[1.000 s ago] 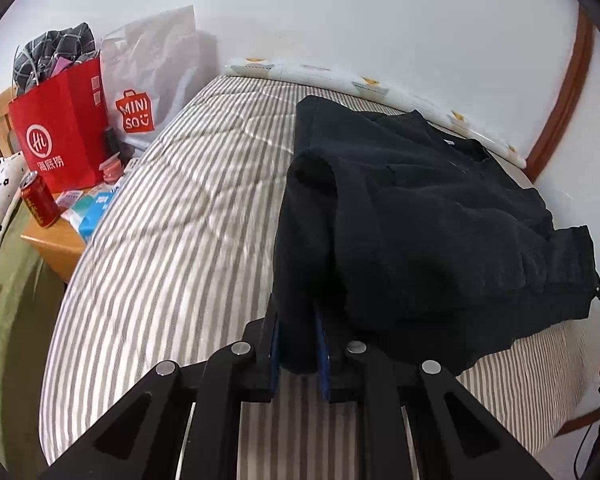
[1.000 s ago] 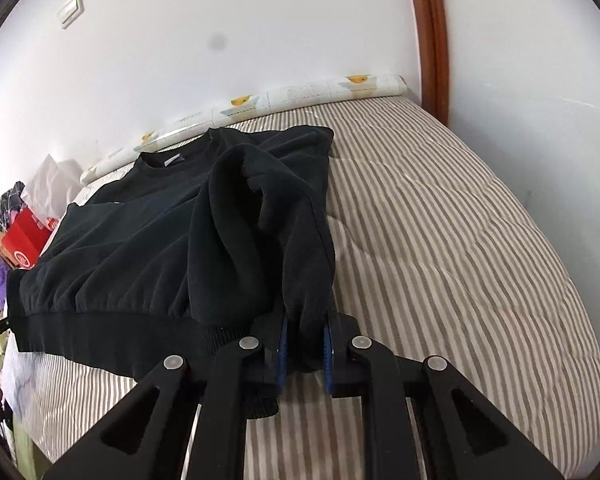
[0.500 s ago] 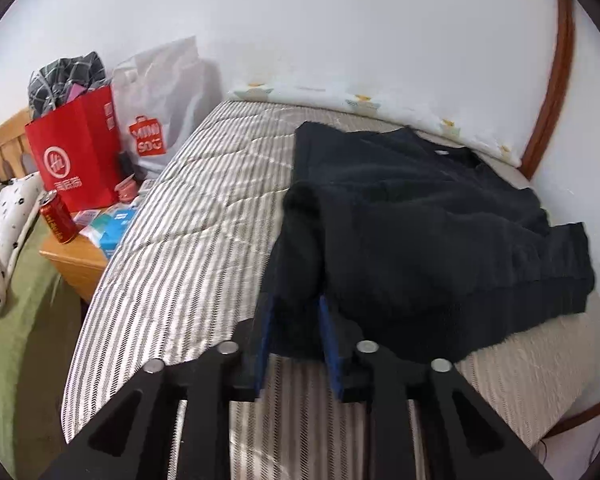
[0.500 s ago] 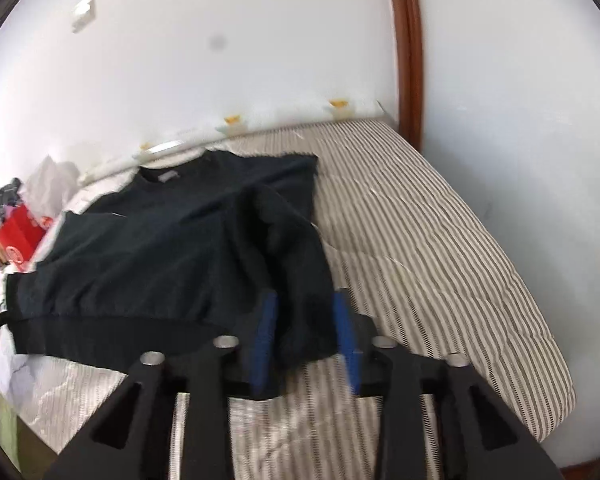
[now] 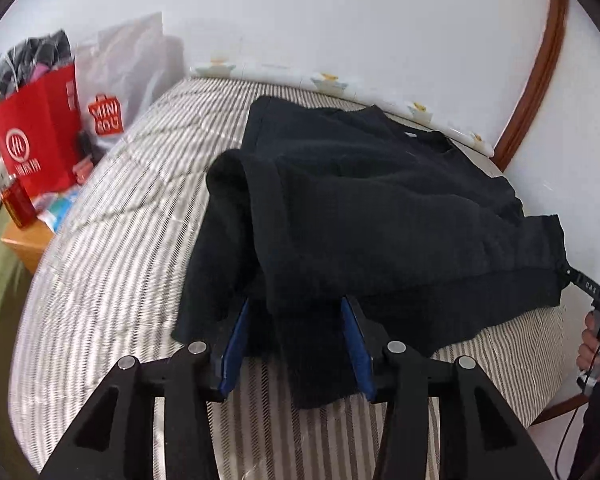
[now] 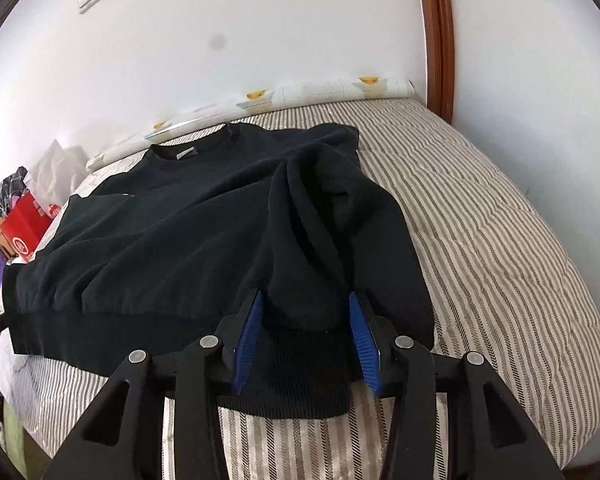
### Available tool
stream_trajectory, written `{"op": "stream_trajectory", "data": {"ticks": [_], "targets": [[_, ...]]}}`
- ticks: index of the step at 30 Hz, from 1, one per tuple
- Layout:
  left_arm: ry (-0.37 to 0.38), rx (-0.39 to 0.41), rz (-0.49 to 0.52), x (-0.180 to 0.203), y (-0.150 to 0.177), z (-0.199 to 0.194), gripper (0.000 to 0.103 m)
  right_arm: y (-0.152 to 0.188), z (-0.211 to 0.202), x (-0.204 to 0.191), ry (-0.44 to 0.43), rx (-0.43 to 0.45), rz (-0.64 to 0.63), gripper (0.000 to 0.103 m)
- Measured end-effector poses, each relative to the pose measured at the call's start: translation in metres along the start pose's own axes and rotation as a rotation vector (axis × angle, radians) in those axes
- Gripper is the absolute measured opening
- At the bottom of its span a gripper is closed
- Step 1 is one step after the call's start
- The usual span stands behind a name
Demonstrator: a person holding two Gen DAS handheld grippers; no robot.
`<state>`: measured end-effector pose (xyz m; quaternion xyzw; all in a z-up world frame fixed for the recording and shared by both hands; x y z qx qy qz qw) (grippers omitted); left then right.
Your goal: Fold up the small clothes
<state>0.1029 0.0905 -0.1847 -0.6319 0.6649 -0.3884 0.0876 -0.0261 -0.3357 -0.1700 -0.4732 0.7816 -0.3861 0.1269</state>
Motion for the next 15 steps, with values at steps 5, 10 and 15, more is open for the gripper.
{"op": "stream_trajectory", "data": {"ticks": [5,10,15], "targets": [[0.027,0.022,-0.02,0.005,-0.009,-0.002,0.013,-0.007,-0.014,-0.008,0.003,0.054,-0.05,0.01],[0.045,0.076,0.01,0.015,-0.035,-0.018,0.013,-0.036,-0.04,-0.004,-0.078,0.13,0.017,0.009],[0.045,0.123,0.007,0.016,-0.067,-0.019,0.013,-0.073,-0.038,-0.001,-0.098,0.171,0.081,0.009]]}}
Point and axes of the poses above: each gripper's, at about its wrist camera, not at the fingertips, and z roughly the way its jaws point, x to its right, y to its underside, the point moved 6 cm from there along z, roughly the way its jaws point, and after that the axes turned 12 degrees about y, right-handed, at the moved point
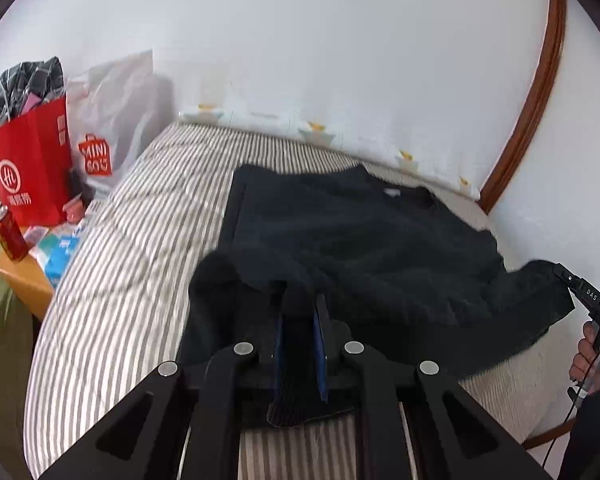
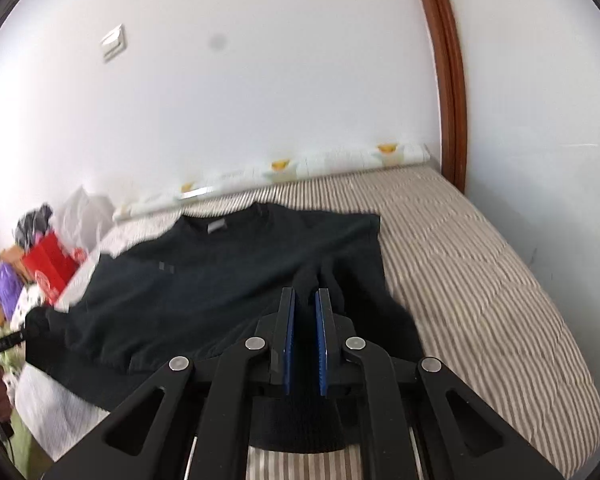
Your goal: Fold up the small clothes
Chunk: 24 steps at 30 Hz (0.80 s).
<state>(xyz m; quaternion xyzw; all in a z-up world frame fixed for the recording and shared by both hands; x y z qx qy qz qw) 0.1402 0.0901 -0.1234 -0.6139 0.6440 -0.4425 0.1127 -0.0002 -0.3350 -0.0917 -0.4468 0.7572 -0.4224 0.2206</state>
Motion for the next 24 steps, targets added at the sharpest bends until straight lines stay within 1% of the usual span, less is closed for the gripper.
{"op": "stream_trajectory", "data": {"ticks": [2,5,8,11,13,18,21,24], "targets": [[-0.004,0.014,-0.016,-0.003,-0.012,0.005,0.013,-0.012,0.008,-0.001,0.0,0.003,0.022,0.009],[-0.014,0.013,-0.032,-0.006,-0.027,0.018,0.013,-0.027,0.025,-0.003,0.0,-0.004,0.039,0.009],[-0.054,-0.001,-0.022,-0.011,-0.034,0.033,0.013,-0.038,0.044,-0.008,0.002,-0.013,0.043,0.009],[-0.07,-0.027,-0.04,-0.019,-0.04,0.05,0.013,-0.043,0.065,-0.012,0.015,-0.031,0.038,0.009],[-0.071,-0.038,-0.046,-0.024,-0.043,0.058,0.013,-0.045,0.076,-0.014,0.022,-0.041,0.029,0.009],[-0.104,-0.081,-0.046,-0.033,-0.046,0.082,0.014,-0.042,0.111,-0.019,0.063,-0.083,-0.009,0.009],[-0.111,-0.096,-0.046,-0.037,-0.046,0.092,0.016,-0.034,0.13,-0.019,0.13,-0.108,-0.043,0.009],[-0.113,-0.112,-0.046,-0.039,-0.045,0.097,0.016,-0.025,0.138,-0.019,0.157,-0.143,-0.068,0.011]]}}
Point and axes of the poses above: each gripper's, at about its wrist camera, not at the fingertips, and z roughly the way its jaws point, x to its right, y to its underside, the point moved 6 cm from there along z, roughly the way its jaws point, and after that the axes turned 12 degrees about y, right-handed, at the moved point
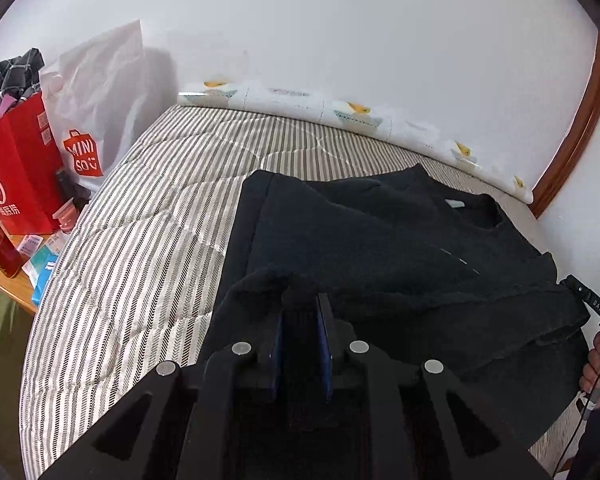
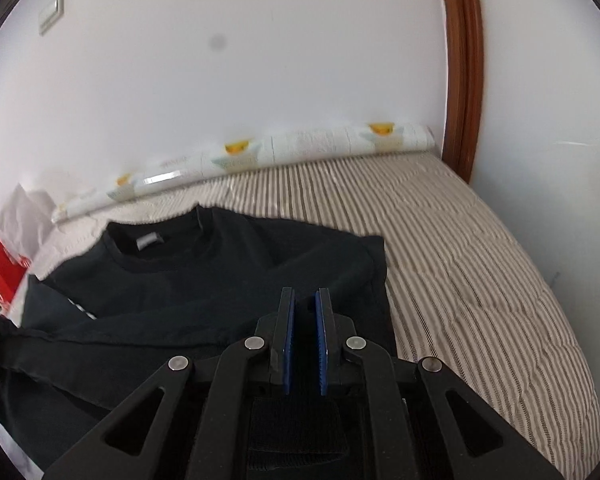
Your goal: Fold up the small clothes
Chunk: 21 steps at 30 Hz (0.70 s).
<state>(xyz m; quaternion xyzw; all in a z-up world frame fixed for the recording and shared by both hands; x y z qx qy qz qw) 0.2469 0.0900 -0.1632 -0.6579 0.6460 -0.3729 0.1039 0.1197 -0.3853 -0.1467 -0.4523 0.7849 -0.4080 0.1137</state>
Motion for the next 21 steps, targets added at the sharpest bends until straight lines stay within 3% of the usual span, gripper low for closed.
{"op": "stream_trajectory", "data": {"ticks": [4,9,16,21], "targets": [[0.013,-0.01,0.016,0.002,0.005,-0.006,0.018,0.004,-0.017,0.005,0.004,-0.001,0.003,0.021],[0.07,0.0,0.029,0.006,0.017,-0.023,0.023,0.016,-0.054,-0.008,-0.05,0.027,-0.059,0.022],[0.112,-0.014,0.041,0.012,0.054,-0.042,0.024,0.072,-0.073,-0.048,-0.199,-0.094,-0.159,0.022],[0.113,-0.054,0.067,0.017,0.074,-0.039,0.024,0.1,-0.056,-0.058,-0.144,-0.135,-0.207,0.021]]}}
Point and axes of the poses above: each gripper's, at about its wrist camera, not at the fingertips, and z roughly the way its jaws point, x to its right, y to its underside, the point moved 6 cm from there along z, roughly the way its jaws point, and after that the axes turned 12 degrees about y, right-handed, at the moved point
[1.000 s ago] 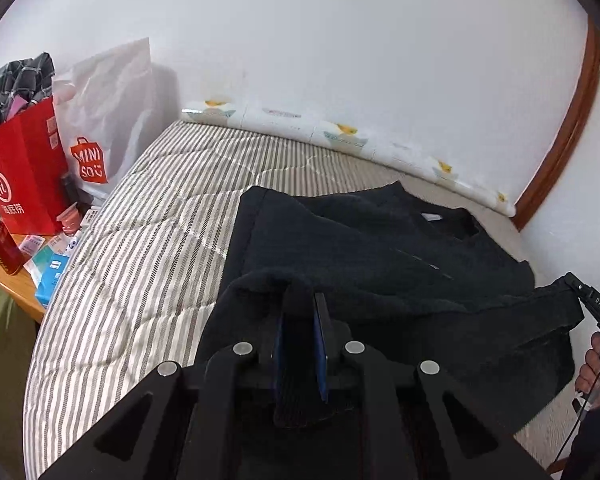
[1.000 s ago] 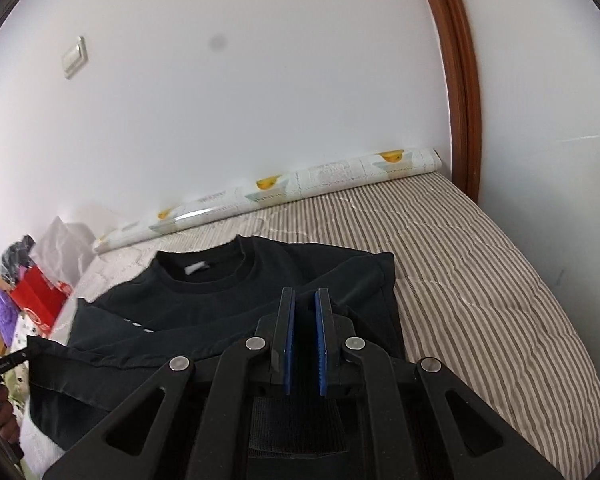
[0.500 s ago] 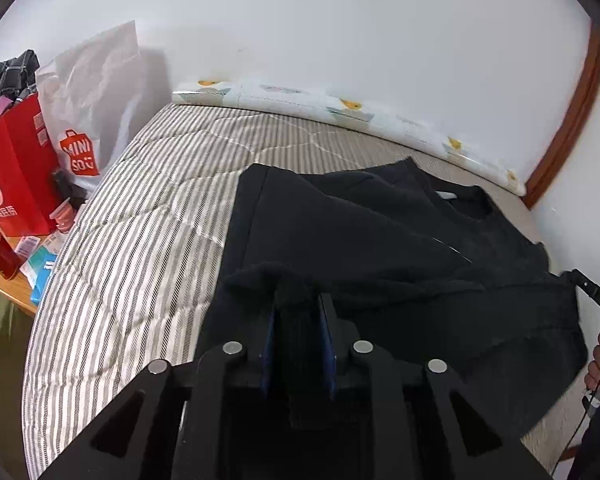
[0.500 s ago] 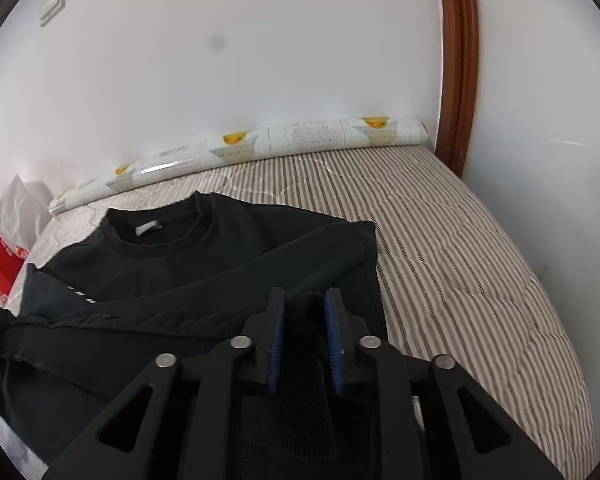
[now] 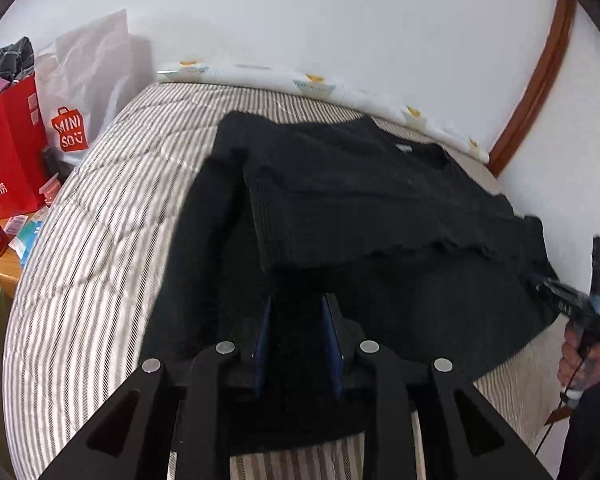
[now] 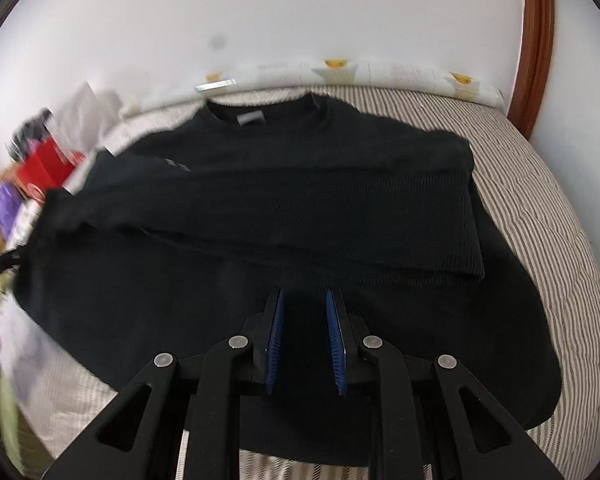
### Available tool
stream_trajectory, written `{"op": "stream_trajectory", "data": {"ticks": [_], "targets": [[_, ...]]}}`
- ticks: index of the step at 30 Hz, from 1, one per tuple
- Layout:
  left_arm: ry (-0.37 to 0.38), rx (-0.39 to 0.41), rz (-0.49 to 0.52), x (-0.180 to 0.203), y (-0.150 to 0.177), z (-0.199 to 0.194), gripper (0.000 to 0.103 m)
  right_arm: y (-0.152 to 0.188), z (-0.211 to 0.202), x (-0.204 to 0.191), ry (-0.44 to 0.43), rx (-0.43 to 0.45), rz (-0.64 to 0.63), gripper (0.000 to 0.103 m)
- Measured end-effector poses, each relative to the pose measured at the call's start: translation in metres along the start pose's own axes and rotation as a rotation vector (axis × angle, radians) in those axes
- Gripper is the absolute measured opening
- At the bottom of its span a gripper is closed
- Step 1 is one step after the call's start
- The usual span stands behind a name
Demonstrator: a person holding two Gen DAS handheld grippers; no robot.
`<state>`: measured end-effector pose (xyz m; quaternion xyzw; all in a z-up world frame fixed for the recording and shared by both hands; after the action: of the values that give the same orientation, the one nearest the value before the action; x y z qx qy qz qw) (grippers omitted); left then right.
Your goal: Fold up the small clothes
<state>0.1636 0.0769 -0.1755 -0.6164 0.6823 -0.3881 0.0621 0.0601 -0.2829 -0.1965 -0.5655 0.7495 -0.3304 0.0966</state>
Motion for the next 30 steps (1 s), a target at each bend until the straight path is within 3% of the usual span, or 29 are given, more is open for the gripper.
{"op": "stream_trajectory", "data": {"ticks": [7,16,23,30], "targets": [[0.033,-0.012,0.03,0.014,-0.003,0.011,0.024,-0.011,0.015,0.002,0.049,-0.016,0.031,0.018],[-0.009,-0.009,0.067,0.02,-0.025,0.039,0.03,-0.02,0.021,0.002,0.083,0.002,0.031,0.018],[-0.013,0.013,0.094,0.02,-0.054,0.049,0.029,-0.054,0.037,0.006,0.068,0.02,0.105,0.017],[-0.055,0.045,0.084,0.01,-0.091,0.061,0.029,-0.102,0.047,0.011,0.084,0.097,0.117,0.017]]}}
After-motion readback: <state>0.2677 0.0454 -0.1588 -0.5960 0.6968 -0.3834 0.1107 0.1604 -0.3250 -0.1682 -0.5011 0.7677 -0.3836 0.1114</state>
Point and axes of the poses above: each gripper's, at about its wrist camera, not at the fingertips, and z roughly the way its jaws point, x to its right, y to its underside, the point moved 6 cm from there along z, roughly the way its jaws point, and after that the axes turned 12 degrees about y, right-handed, at the moved point
